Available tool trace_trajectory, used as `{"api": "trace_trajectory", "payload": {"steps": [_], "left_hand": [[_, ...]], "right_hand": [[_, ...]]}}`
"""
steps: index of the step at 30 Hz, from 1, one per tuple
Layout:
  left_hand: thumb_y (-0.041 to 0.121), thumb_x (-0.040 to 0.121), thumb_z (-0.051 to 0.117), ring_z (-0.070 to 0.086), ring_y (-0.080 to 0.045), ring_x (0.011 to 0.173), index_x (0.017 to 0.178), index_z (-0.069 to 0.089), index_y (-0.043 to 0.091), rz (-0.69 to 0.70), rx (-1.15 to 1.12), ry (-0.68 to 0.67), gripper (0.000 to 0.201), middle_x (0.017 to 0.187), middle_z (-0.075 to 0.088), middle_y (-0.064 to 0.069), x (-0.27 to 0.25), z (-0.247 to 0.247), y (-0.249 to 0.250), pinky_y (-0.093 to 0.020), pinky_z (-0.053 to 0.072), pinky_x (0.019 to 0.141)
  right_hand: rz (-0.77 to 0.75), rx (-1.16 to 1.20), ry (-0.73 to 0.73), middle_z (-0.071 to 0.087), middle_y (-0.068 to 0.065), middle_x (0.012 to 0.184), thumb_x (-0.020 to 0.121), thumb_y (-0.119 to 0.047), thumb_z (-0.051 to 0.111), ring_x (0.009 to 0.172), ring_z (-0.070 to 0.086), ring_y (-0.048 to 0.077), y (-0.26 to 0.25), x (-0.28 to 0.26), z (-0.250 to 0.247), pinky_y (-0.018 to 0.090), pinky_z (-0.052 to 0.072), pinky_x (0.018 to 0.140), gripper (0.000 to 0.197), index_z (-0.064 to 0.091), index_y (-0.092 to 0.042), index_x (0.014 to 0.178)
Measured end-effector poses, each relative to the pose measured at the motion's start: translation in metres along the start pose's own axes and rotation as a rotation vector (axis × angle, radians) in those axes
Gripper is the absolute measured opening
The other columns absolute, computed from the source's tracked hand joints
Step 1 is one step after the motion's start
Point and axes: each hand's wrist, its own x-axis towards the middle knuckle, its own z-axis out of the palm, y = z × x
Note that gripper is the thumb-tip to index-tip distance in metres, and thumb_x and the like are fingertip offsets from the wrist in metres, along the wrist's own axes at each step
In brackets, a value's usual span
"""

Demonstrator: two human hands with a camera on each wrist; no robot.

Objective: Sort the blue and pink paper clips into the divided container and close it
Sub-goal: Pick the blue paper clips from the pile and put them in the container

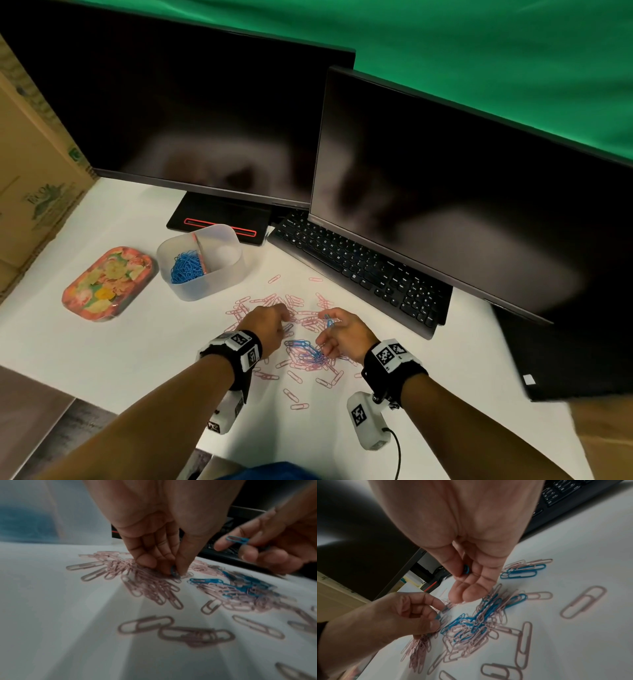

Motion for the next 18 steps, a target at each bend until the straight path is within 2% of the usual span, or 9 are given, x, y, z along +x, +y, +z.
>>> {"api": "trace_trajectory", "payload": {"steps": [3,4,6,9,11,13,15,18], "left_hand": [[0.007,0.081,0.057,0.058,-0.017,0.081,0.102,0.068,0.022,-0.017,-0.076,-0.001,0.029,0.082,0.059,0.005,0.001,-0.003,-0.002,-0.020,0.043,0.072],[0.007,0.081,0.059,0.057,-0.015,0.079,0.101,0.069,0.020,-0.018,-0.105,0.002,0.026,0.080,0.059,0.005,0.001,-0.004,-0.003,-0.019,0.042,0.071],[0.012,0.083,0.064,0.057,-0.014,0.074,0.098,0.070,0.021,-0.029,-0.185,0.020,0.019,0.074,0.059,0.006,0.001,-0.007,-0.003,-0.017,0.041,0.066],[0.016,0.086,0.063,0.057,-0.010,0.062,0.094,0.068,0.027,-0.067,-0.332,0.044,0.015,0.068,0.062,0.007,0.000,-0.009,-0.003,-0.016,0.042,0.058],[0.015,0.087,0.059,0.060,-0.013,0.062,0.087,0.067,0.024,-0.106,-0.456,0.039,0.012,0.069,0.066,0.004,0.001,-0.009,-0.002,-0.020,0.047,0.063],[0.011,0.088,0.057,0.061,-0.018,0.062,0.080,0.066,0.017,-0.173,-0.623,0.016,0.014,0.066,0.066,-0.002,0.001,-0.009,-0.001,-0.028,0.051,0.067],[0.004,0.087,0.055,0.060,-0.025,0.063,0.071,0.063,0.011,-0.229,-0.788,0.000,0.019,0.062,0.061,-0.007,0.002,-0.010,0.000,-0.034,0.050,0.065],[-0.006,0.081,0.049,0.054,-0.028,0.058,0.061,0.056,0.005,-0.280,-0.942,-0.003,0.024,0.057,0.054,-0.015,0.003,-0.011,0.002,-0.032,0.044,0.057]], "right_hand": [[0.005,-0.072,0.024,0.054,0.008,0.063,0.084,0.008,0.031,0.042,0.045,0.016,0.000,-0.001,0.001,0.019,0.030,0.041,0.030,0.051,-0.014,0.089],[0.012,-0.097,0.053,0.051,0.006,0.061,0.084,0.002,0.034,0.044,0.042,0.017,0.002,-0.001,0.001,0.020,0.029,0.043,0.024,0.050,-0.016,0.083],[-0.013,-0.198,0.095,0.048,0.002,0.065,0.084,-0.018,0.040,0.055,0.041,0.018,0.005,0.003,0.002,0.025,0.033,0.053,0.011,0.049,-0.021,0.077],[-0.112,-0.575,0.068,0.057,-0.002,0.077,0.093,-0.036,0.046,0.073,0.052,0.021,0.007,0.003,0.003,0.028,0.041,0.069,0.013,0.049,-0.024,0.088],[-0.175,-0.809,0.058,0.064,0.002,0.089,0.093,-0.040,0.049,0.080,0.058,0.026,0.007,0.002,0.007,0.028,0.045,0.071,0.016,0.049,-0.024,0.096],[-0.177,-0.991,0.067,0.066,0.004,0.102,0.090,-0.040,0.054,0.086,0.060,0.027,0.004,0.002,0.014,0.027,0.045,0.071,0.021,0.051,-0.025,0.104],[-0.162,-1.096,0.090,0.066,0.005,0.108,0.089,-0.038,0.057,0.093,0.063,0.028,0.002,0.003,0.019,0.028,0.047,0.074,0.024,0.054,-0.022,0.107],[-0.160,-1.143,0.094,0.066,0.010,0.107,0.092,-0.031,0.054,0.093,0.062,0.031,0.001,0.006,0.024,0.031,0.050,0.076,0.020,0.057,-0.016,0.105]]}}
